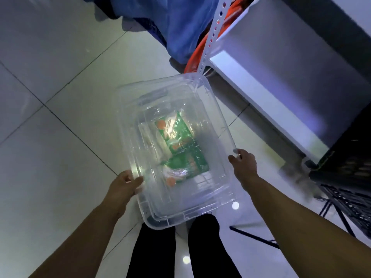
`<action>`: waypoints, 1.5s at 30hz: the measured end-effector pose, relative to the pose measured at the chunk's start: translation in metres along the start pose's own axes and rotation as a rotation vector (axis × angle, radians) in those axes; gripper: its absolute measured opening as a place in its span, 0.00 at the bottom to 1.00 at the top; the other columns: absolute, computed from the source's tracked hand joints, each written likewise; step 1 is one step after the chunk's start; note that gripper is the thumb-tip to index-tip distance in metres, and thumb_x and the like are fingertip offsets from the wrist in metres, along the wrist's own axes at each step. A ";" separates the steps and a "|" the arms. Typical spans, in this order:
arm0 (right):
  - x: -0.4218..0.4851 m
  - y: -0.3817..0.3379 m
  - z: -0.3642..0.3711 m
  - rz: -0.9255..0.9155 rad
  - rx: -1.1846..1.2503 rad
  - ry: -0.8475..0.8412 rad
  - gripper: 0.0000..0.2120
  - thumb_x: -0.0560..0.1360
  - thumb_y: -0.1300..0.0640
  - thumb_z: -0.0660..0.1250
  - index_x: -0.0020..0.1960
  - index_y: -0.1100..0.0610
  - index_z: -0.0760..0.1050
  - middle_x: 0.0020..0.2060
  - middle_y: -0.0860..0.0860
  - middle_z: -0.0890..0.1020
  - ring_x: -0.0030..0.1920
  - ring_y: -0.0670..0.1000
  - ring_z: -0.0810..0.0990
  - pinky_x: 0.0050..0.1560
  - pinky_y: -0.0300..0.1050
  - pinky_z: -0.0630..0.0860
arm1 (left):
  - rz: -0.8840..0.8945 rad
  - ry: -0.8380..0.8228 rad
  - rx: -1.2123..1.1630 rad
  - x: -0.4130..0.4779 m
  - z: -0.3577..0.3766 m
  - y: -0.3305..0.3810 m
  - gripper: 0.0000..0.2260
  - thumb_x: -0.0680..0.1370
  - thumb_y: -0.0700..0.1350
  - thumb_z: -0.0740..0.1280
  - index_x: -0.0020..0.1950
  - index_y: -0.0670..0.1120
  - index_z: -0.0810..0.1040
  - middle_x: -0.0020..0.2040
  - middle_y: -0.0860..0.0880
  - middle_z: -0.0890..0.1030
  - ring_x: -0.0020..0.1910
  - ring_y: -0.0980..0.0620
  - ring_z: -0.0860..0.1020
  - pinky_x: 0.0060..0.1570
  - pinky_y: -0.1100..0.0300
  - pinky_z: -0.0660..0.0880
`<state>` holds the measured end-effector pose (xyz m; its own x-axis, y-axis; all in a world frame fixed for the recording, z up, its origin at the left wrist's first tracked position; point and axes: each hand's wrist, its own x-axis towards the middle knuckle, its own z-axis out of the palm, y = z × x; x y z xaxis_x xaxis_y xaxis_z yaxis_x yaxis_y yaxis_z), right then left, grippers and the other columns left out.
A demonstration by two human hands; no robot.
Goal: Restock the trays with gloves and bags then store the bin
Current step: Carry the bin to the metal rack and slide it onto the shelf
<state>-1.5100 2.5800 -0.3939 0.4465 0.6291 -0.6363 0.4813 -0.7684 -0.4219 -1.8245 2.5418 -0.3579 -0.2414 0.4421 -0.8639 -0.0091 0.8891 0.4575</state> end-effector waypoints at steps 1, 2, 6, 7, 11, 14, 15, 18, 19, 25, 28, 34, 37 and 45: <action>0.006 0.002 0.009 -0.020 -0.016 0.015 0.17 0.75 0.57 0.67 0.62 0.59 0.74 0.56 0.61 0.75 0.57 0.59 0.76 0.62 0.56 0.73 | 0.013 0.063 0.047 0.012 0.000 -0.009 0.10 0.74 0.35 0.68 0.37 0.46 0.71 0.44 0.42 0.74 0.42 0.45 0.76 0.51 0.48 0.78; 0.011 0.005 0.018 -0.042 -0.039 0.031 0.17 0.75 0.57 0.68 0.62 0.59 0.74 0.56 0.61 0.75 0.58 0.60 0.75 0.62 0.56 0.73 | 0.037 0.107 0.095 0.020 0.001 -0.016 0.13 0.74 0.36 0.69 0.35 0.48 0.69 0.42 0.43 0.73 0.42 0.46 0.75 0.54 0.45 0.76; 0.025 0.013 0.043 -0.117 -0.154 0.104 0.18 0.76 0.57 0.66 0.64 0.60 0.73 0.58 0.62 0.74 0.60 0.62 0.72 0.63 0.53 0.71 | 0.121 0.219 0.373 0.045 0.011 -0.037 0.19 0.74 0.42 0.68 0.30 0.54 0.61 0.36 0.47 0.71 0.40 0.49 0.72 0.48 0.49 0.74; 0.028 0.015 0.047 -0.128 -0.165 0.107 0.17 0.76 0.57 0.66 0.63 0.61 0.74 0.58 0.62 0.73 0.60 0.62 0.72 0.62 0.52 0.71 | 0.130 0.236 0.398 0.049 0.015 -0.041 0.17 0.74 0.43 0.67 0.30 0.53 0.63 0.34 0.48 0.70 0.40 0.49 0.71 0.45 0.53 0.71; 0.039 0.025 0.056 -0.095 -0.055 0.009 0.17 0.76 0.55 0.65 0.63 0.59 0.73 0.56 0.60 0.78 0.53 0.59 0.77 0.53 0.45 0.72 | 0.097 0.261 0.354 0.067 0.023 -0.056 0.08 0.75 0.42 0.66 0.37 0.48 0.71 0.43 0.44 0.74 0.44 0.48 0.73 0.46 0.57 0.68; 0.044 0.027 0.059 -0.080 0.010 -0.057 0.20 0.76 0.53 0.65 0.65 0.60 0.71 0.56 0.59 0.79 0.55 0.58 0.77 0.58 0.49 0.74 | 0.096 0.241 0.284 0.079 0.024 -0.063 0.06 0.74 0.40 0.67 0.39 0.46 0.71 0.42 0.44 0.73 0.40 0.49 0.71 0.40 0.59 0.67; 0.044 0.027 0.059 -0.063 0.050 -0.066 0.21 0.76 0.53 0.65 0.66 0.60 0.71 0.57 0.59 0.78 0.57 0.59 0.76 0.61 0.53 0.73 | 0.093 0.231 0.267 0.080 0.023 -0.063 0.04 0.74 0.39 0.67 0.41 0.42 0.73 0.40 0.43 0.72 0.37 0.48 0.70 0.36 0.59 0.67; 0.050 0.018 0.059 -0.056 0.137 -0.082 0.19 0.75 0.55 0.66 0.64 0.60 0.72 0.52 0.58 0.78 0.55 0.59 0.77 0.59 0.51 0.74 | 0.054 0.146 0.142 0.086 0.020 -0.064 0.03 0.74 0.36 0.66 0.41 0.39 0.74 0.38 0.43 0.73 0.35 0.47 0.71 0.37 0.60 0.70; 0.055 0.012 0.058 -0.079 0.125 -0.081 0.17 0.76 0.57 0.66 0.63 0.59 0.73 0.50 0.57 0.78 0.53 0.59 0.77 0.57 0.51 0.74 | 0.028 0.108 0.081 0.088 0.020 -0.064 0.05 0.75 0.35 0.66 0.39 0.41 0.73 0.38 0.44 0.74 0.37 0.47 0.72 0.41 0.57 0.73; 0.104 -0.034 0.048 -0.237 -0.106 -0.002 0.18 0.76 0.53 0.65 0.65 0.54 0.72 0.56 0.59 0.80 0.55 0.60 0.77 0.58 0.50 0.73 | -0.042 0.016 -0.052 0.100 0.044 -0.065 0.08 0.71 0.38 0.70 0.34 0.42 0.74 0.39 0.39 0.77 0.42 0.43 0.76 0.55 0.41 0.74; 0.131 -0.059 0.044 -0.280 -0.218 0.026 0.22 0.77 0.50 0.62 0.69 0.54 0.66 0.63 0.59 0.76 0.61 0.61 0.74 0.63 0.52 0.70 | -0.020 -0.015 -0.130 0.102 0.069 -0.060 0.08 0.70 0.39 0.71 0.33 0.43 0.73 0.39 0.38 0.76 0.42 0.45 0.75 0.53 0.43 0.75; 0.156 -0.062 0.034 -0.382 -0.352 0.009 0.22 0.79 0.53 0.60 0.71 0.53 0.62 0.67 0.58 0.71 0.66 0.61 0.70 0.68 0.58 0.67 | 0.023 -0.004 -0.292 0.109 0.096 -0.064 0.14 0.74 0.33 0.67 0.33 0.45 0.69 0.30 0.48 0.71 0.33 0.49 0.71 0.41 0.57 0.72; 0.132 -0.037 0.033 -0.410 -0.284 0.163 0.24 0.78 0.58 0.62 0.72 0.55 0.62 0.69 0.58 0.68 0.69 0.58 0.64 0.71 0.53 0.61 | 0.033 0.037 -0.213 0.110 0.094 -0.069 0.10 0.69 0.39 0.72 0.33 0.45 0.73 0.27 0.51 0.77 0.37 0.47 0.73 0.48 0.50 0.74; 0.028 0.051 0.068 0.229 0.386 0.152 0.42 0.71 0.52 0.71 0.75 0.62 0.51 0.72 0.57 0.61 0.71 0.56 0.64 0.70 0.54 0.63 | 0.435 0.467 0.640 0.072 0.109 -0.042 0.47 0.63 0.47 0.78 0.74 0.38 0.55 0.72 0.35 0.62 0.72 0.40 0.59 0.70 0.48 0.58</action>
<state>-1.5240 2.5505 -0.4776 0.6279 0.4259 -0.6514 0.0543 -0.8589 -0.5092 -1.7360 2.5487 -0.4624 -0.4680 0.7855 -0.4050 0.6829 0.6123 0.3984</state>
